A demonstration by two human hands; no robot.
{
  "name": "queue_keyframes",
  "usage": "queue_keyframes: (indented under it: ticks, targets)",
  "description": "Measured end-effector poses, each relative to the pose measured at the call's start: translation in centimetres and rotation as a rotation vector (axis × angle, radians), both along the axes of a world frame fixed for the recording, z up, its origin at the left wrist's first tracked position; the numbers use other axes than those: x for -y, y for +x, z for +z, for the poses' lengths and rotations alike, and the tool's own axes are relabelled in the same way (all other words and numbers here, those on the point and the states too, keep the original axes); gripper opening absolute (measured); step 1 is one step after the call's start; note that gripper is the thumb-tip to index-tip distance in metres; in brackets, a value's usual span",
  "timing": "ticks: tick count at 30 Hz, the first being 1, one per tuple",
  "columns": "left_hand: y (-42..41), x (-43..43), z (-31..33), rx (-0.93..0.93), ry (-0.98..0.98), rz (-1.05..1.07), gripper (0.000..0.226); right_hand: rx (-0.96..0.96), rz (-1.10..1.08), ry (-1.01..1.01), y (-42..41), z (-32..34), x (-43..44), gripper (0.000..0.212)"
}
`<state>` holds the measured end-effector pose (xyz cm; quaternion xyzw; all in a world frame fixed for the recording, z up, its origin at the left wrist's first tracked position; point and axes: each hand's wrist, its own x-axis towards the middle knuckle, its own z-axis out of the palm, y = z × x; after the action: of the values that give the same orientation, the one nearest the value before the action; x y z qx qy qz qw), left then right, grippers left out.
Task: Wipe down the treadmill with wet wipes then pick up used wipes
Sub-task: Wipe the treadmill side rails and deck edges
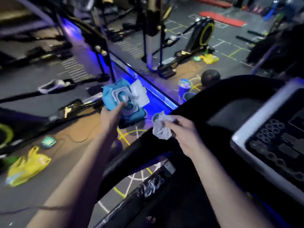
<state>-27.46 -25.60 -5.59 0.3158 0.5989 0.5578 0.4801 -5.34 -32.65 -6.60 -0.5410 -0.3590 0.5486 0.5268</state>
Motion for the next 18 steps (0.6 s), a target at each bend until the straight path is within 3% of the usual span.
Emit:
queue_keyframes:
  ticks: [2,5,7,11,13,18]
  targets:
    - [-5.4,0.8,-1.0,0.003,-0.036,0.095,0.041,0.210,0.071,0.026,-4.7,-1.1,-2.5,0.012]
    - [-11.6,2.0,-2.5,0.033,-0.106,0.224,0.013,0.525,0.107,0.083,-9.7,-3.6,-6.1,0.017]
    - [-14.8,2.4,-3.8,0.022,-0.132,0.243,0.015,0.708,0.121,0.090,-11.3,-5.1,-8.1,0.015]
    - [-17.7,2.0,-5.7,0.063,-0.215,0.203,0.011,0.847,0.212,-0.050,-12.3,-6.9,-10.7,0.067]
    - [-17.6,1.7,-6.4,0.065,-0.251,0.158,0.006,0.851,0.248,-0.031,-12.4,-6.9,-10.8,0.051]
    - [-15.7,0.3,-6.2,0.091,-0.290,0.048,0.021,0.823,0.252,0.102,-13.1,-2.9,-8.6,0.011]
